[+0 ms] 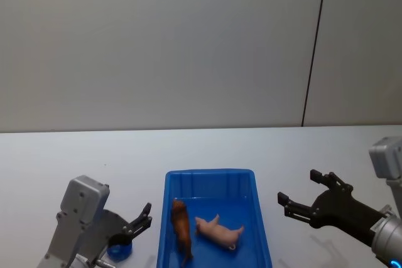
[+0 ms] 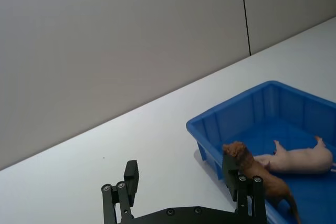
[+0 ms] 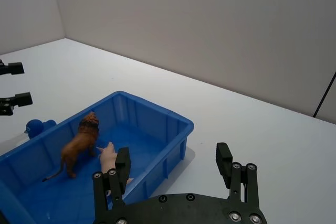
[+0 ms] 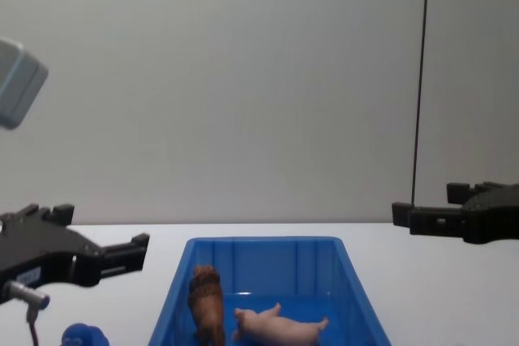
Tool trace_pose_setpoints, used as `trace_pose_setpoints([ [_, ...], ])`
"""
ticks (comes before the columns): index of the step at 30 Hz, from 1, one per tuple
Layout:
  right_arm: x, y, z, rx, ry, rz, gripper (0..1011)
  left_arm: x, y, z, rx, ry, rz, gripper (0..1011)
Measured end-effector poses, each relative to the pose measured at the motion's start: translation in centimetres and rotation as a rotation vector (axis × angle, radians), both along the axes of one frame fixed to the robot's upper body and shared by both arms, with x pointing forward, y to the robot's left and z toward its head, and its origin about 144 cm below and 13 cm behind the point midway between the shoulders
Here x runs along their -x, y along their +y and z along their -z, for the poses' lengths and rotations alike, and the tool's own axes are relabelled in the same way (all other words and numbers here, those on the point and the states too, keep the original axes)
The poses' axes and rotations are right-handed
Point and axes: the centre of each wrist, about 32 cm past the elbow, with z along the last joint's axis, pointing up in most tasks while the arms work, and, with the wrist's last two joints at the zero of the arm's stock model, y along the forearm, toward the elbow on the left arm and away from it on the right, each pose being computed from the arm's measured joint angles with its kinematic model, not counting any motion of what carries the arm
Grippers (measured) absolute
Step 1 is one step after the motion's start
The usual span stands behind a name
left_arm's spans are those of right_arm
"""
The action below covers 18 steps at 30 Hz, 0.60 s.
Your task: Pick up the two dolls from the table and place them into the box.
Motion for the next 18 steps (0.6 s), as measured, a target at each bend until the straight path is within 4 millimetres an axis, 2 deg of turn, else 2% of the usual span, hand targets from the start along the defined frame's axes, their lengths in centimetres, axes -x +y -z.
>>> trace_pose_setpoints([
  [18, 0.0, 0.0, 0.0, 0.001, -0.001, 0.0, 1001, -1.1, 1.8, 3.2, 0.014, 0.121, 0.006, 1001],
])
